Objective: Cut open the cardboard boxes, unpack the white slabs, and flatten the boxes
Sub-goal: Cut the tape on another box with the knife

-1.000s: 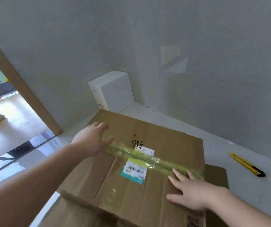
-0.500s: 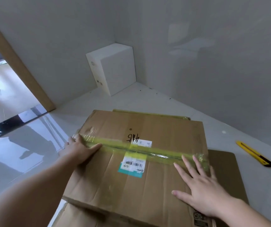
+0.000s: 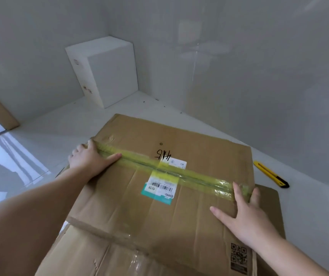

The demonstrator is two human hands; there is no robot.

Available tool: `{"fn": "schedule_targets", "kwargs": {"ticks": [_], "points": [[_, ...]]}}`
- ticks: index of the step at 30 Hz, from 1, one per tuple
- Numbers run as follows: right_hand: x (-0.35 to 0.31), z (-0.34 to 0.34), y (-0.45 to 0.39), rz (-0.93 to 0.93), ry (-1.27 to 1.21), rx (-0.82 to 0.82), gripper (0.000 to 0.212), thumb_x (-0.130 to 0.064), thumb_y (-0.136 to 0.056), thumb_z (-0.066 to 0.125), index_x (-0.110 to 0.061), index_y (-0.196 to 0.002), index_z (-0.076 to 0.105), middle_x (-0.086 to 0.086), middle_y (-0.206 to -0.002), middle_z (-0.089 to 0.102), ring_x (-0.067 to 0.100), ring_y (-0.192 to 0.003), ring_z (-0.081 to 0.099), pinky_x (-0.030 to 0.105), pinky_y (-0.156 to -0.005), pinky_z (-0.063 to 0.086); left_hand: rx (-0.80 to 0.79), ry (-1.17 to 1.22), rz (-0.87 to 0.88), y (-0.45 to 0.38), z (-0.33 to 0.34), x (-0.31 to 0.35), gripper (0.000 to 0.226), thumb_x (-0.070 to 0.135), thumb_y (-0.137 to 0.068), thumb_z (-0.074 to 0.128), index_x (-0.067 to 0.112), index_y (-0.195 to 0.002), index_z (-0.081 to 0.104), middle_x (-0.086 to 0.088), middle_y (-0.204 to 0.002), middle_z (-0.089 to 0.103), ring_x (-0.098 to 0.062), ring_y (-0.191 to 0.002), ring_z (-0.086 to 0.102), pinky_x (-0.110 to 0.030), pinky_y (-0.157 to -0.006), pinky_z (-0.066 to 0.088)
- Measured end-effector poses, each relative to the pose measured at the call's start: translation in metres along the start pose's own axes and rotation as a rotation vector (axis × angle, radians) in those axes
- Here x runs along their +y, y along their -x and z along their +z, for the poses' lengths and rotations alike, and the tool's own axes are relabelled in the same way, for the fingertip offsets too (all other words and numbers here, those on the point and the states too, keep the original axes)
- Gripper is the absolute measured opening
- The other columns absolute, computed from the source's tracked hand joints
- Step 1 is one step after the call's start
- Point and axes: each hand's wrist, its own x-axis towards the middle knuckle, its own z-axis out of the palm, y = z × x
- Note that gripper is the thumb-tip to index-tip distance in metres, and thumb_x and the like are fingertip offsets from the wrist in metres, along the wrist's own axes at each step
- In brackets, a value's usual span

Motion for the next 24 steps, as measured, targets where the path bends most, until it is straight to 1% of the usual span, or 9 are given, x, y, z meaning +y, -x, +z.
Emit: {"fn": "schedule_targets", "kwargs": {"ticks": [4, 7, 9, 11, 14, 16, 19, 22, 24], "points": [[0.001, 0.006, 0.015, 0.036, 0.02, -0.005, 0.103, -0.091, -0.066, 0.028, -0.047, -0.14, -0.028, 0.01, -0.15, -0.037, 0.027, -0.112, 0.06, 0.022, -0.063, 0.046, -0.021, -0.042, 0.08, -0.01, 0.01, 0.013, 0.128, 0.101, -0.046, 0.021, 0.014, -0.14, 0.029, -0.022, -0.137, 0.04, -0.041, -0.125, 0.039, -0.05, -0.104, 0.033], [-0.008, 0.018, 0.028, 0.035, 0.014, -0.039, 0.101, -0.089, -0.07, 0.026, -0.045, -0.135, -0.037, 0.013, -0.145, -0.044, 0.025, -0.112, 0.06, 0.024, -0.071, 0.053, -0.058, -0.089, 0.105, -0.022, 0.005, 0.013, 0.134, 0.102, -0.044, 0.015, 0.014, -0.145, 0.022, -0.021, -0.143, 0.034, -0.039, -0.132, 0.033, -0.052, -0.109, 0.025], [-0.017, 0.024, 0.033, 0.017, 0.015, -0.055, 0.101, -0.088, -0.072, 0.026, -0.042, -0.133, -0.041, 0.017, -0.142, -0.047, 0.025, -0.113, 0.059, 0.024, -0.074, 0.053, -0.076, -0.155, 0.096, -0.028, 0.004, 0.017, 0.131, 0.099, -0.051, 0.013, 0.014, -0.15, 0.012, -0.021, -0.153, 0.019, -0.036, -0.142, 0.016, -0.054, -0.114, 0.009], [-0.027, 0.028, 0.038, -0.003, 0.021, -0.1, 0.103, -0.087, -0.073, 0.029, -0.041, -0.133, -0.041, 0.02, -0.139, -0.049, 0.026, -0.118, 0.056, 0.024, -0.078, 0.052, -0.075, -0.167, 0.125, -0.025, 0.006, 0.03, 0.121, 0.094, -0.061, 0.011, 0.014, -0.152, 0.006, -0.02, -0.157, 0.004, -0.033, -0.145, -0.001, -0.054, -0.115, -0.002], [-0.042, 0.032, 0.041, -0.036, 0.111, -0.184, 0.108, -0.091, -0.068, 0.029, -0.04, -0.135, -0.038, 0.025, -0.139, -0.047, 0.03, -0.119, 0.055, 0.028, -0.079, 0.052, -0.048, -0.134, 0.342, -0.001, 0.018, 0.063, 0.098, 0.082, -0.078, 0.013, 0.018, -0.152, 0.008, -0.012, -0.159, -0.005, -0.024, -0.146, -0.01, -0.048, -0.116, -0.009], [-0.047, 0.029, 0.039, -0.036, 0.231, -0.217, 0.111, -0.093, -0.065, 0.027, -0.038, -0.138, -0.035, 0.03, -0.143, -0.038, 0.031, -0.115, 0.057, 0.031, -0.079, 0.051, -0.032, -0.112, 0.55, 0.02, 0.027, 0.096, 0.086, 0.075, -0.084, 0.015, 0.022, -0.152, 0.009, -0.007, -0.16, -0.004, -0.019, -0.146, -0.01, -0.044, -0.117, -0.008], [-0.045, 0.012, 0.036, -0.047, 0.465, -0.241, 0.107, -0.092, -0.067, 0.026, -0.039, -0.143, -0.027, 0.033, -0.152, -0.012, 0.034, -0.123, 0.051, 0.039, -0.091, 0.043, -0.073, -0.016, 0.792, 0.047, 0.039, 0.151, 0.079, 0.07, -0.086, 0.018, 0.025, -0.151, 0.011, -0.002, -0.16, 0.003, -0.016, -0.146, -0.003, -0.043, -0.118, -0.002], [-0.041, -0.016, 0.023, -0.13, 0.637, -0.156, 0.092, -0.084, -0.078, 0.023, -0.033, -0.151, 0.0, 0.022, -0.145, 0.038, 0.03, -0.119, 0.053, 0.04, -0.089, 0.043, -0.098, -0.001, 0.813, 0.069, 0.054, 0.183, 0.076, 0.07, -0.087, 0.016, 0.026, -0.15, 0.013, -0.003, -0.16, 0.001, -0.019, -0.146, -0.004, -0.047, -0.117, -0.001], [-0.042, -0.041, 0.009, -0.171, 0.683, -0.08, 0.081, -0.077, -0.085, 0.025, -0.028, -0.15, 0.017, 0.008, -0.129, 0.054, 0.027, -0.115, 0.055, 0.039, -0.086, 0.043, -0.074, -0.023, 0.788, 0.075, 0.063, 0.187, 0.077, 0.07, -0.087, 0.011, 0.026, -0.151, 0.011, -0.005, -0.16, -0.004, -0.021, -0.146, -0.008, -0.049, -0.116, -0.003]]}}
